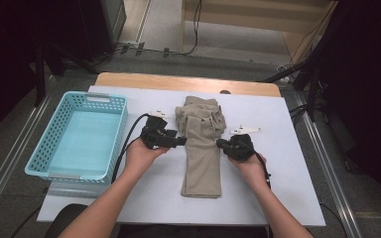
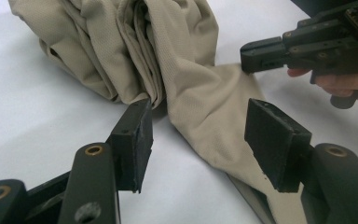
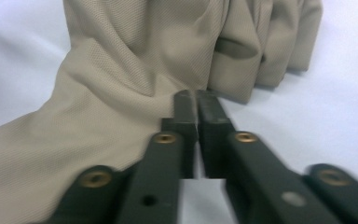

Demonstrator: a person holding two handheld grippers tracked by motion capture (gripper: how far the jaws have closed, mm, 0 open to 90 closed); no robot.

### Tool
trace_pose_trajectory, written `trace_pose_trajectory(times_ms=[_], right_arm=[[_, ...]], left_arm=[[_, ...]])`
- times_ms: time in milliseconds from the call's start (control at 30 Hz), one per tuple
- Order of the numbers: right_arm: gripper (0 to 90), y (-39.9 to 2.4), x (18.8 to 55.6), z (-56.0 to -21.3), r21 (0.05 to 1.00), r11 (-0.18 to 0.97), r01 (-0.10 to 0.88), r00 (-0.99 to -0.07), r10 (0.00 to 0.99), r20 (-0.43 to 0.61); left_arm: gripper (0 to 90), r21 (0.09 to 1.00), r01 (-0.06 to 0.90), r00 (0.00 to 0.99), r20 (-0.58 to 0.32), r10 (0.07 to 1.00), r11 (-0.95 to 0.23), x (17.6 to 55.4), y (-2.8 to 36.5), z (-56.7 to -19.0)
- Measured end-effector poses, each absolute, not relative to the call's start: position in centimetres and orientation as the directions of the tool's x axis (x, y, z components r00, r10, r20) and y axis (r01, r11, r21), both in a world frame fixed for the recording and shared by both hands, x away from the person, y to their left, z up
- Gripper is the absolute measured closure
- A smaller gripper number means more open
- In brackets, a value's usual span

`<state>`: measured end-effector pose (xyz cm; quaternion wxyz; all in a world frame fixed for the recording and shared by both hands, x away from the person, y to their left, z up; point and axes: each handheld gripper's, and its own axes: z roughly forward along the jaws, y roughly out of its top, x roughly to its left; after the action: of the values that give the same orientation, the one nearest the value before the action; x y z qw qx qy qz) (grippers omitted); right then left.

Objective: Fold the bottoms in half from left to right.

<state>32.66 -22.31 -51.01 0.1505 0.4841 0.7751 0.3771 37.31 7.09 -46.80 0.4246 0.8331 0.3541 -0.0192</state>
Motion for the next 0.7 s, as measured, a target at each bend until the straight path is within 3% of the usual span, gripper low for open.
trace_pose_trajectory(times_ms=[333,533,700], right_arm=[[56.5,-20.9,27.5,-49.4,0.759,0.323,0.565,-0.640,0.752,0.156],[49.1,-19.4,23.9,-50.2,0.753,0.379,0.537,-0.714,0.681,0.166],[32.7,-18.0,21.8,-51.1,0.741,0.407,0.534,-0.754,0.627,0.199]], left_arm=[[40.2,0.699,0.607,0.746,-0.339,0.573,-0.377,37.2,7.3,-46.6],[40.2,0.702,0.606,0.747,-0.341,0.571,-0.374,37.1,7.3,-46.4],[40.1,0.704,0.603,0.749,-0.337,0.571,-0.375,37.0,7.3,-46.4]])
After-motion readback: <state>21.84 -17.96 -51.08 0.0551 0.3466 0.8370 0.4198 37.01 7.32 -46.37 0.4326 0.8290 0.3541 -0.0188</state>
